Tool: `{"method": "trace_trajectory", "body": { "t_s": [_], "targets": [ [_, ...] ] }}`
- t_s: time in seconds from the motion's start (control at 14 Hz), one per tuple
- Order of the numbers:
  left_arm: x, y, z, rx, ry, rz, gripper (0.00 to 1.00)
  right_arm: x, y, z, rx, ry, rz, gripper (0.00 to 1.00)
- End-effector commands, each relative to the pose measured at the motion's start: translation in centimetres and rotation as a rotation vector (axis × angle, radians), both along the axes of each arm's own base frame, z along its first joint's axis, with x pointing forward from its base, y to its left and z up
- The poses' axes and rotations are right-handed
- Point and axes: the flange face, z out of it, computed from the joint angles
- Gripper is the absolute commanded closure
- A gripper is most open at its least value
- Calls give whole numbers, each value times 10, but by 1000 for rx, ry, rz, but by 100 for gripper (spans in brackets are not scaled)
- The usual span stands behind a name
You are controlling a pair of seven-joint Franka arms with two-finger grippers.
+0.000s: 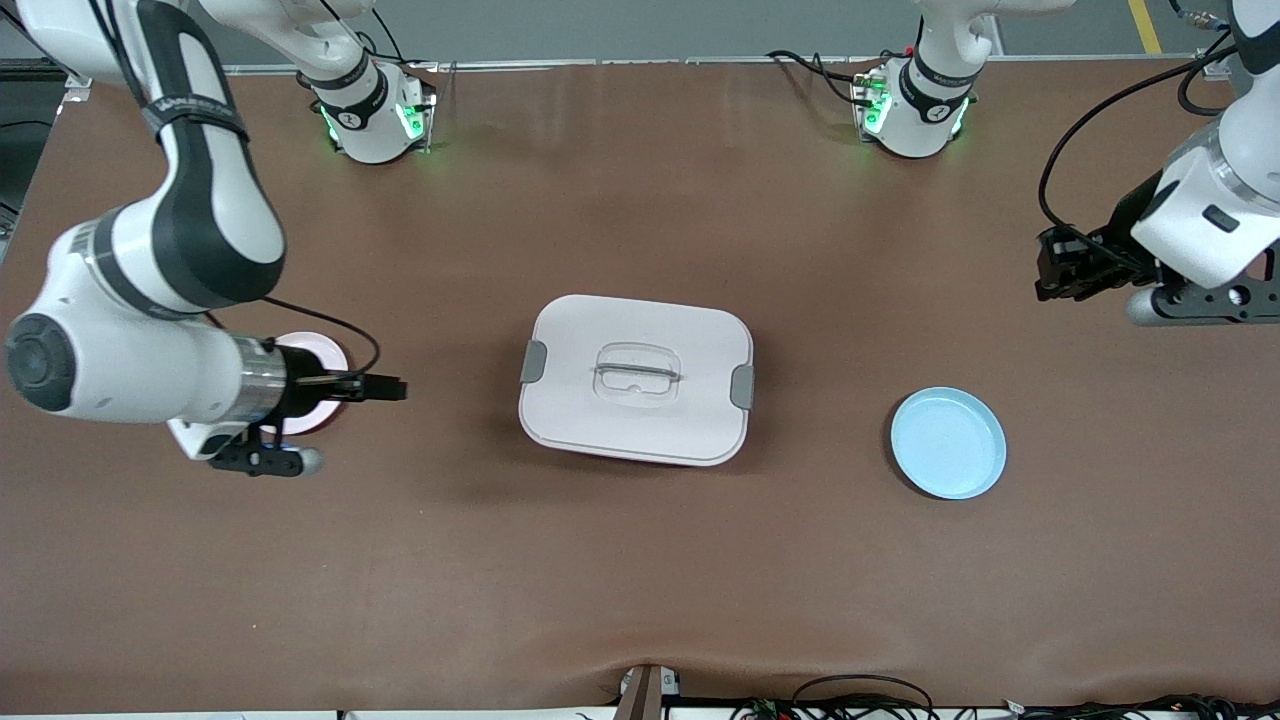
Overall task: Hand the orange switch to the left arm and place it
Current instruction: 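Carry the switch with the left gripper toward the light-blue plate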
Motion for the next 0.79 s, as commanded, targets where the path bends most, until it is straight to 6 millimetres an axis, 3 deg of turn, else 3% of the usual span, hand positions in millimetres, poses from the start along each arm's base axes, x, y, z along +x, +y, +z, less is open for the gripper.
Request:
{"method": "trace_trajectory", "body": {
  "t_s": [0.0, 0.21, 0.36, 0.71],
  "targets": [
    [-2, 7, 2, 30, 5, 195, 100, 1, -35, 7, -43, -36, 118, 0],
    [3, 4, -8, 55, 19, 497, 100, -2, -77, 3, -84, 9, 99, 0],
    [7, 9, -16, 64, 33, 708, 100, -1, -92, 4, -134, 4, 107, 0],
    [23, 18, -53, 73, 26, 929, 100, -9, -102, 25, -193, -10, 204, 0]
  ]
}}
